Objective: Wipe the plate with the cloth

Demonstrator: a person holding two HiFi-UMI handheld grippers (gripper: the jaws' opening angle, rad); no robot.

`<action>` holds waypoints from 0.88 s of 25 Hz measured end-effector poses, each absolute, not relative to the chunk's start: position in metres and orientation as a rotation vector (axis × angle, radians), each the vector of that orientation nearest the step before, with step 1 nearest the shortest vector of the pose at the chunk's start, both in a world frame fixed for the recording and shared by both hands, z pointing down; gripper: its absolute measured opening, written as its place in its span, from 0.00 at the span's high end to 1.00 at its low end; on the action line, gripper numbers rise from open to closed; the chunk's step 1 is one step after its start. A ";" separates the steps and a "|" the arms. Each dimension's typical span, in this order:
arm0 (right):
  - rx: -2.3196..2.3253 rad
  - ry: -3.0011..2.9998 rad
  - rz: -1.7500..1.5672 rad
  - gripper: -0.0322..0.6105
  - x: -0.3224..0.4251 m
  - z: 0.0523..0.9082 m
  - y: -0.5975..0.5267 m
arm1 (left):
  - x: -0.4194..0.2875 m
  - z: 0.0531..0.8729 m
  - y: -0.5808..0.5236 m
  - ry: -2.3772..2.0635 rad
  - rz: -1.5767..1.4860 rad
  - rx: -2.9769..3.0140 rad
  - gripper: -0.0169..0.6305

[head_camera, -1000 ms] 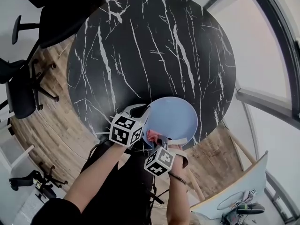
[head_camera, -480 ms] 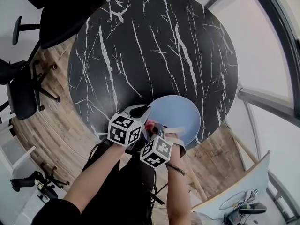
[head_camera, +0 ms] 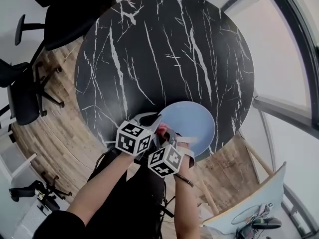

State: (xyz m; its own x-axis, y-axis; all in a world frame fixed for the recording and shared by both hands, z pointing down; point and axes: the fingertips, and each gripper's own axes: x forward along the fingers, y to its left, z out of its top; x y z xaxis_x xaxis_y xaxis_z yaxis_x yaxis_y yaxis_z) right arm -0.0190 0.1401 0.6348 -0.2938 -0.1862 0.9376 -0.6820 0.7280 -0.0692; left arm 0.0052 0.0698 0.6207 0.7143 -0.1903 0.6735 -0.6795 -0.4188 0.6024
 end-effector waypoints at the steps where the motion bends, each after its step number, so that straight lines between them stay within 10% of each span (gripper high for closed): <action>1: 0.693 -1.847 0.581 0.93 -0.018 0.634 0.140 | 0.006 0.620 0.070 -0.663 0.639 1.961 0.94; 22: 0.880 -1.815 0.713 0.93 0.024 0.629 0.111 | 0.009 0.619 0.072 -0.650 0.725 2.053 0.95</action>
State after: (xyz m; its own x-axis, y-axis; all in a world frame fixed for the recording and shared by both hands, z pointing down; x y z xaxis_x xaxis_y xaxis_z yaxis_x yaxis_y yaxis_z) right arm 0.0245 0.1110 0.6290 -0.2784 -0.2557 0.9258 -0.8177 0.5687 -0.0888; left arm 0.0094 0.0719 0.6185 0.6979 -0.1813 0.6929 -0.6689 -0.5106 0.5402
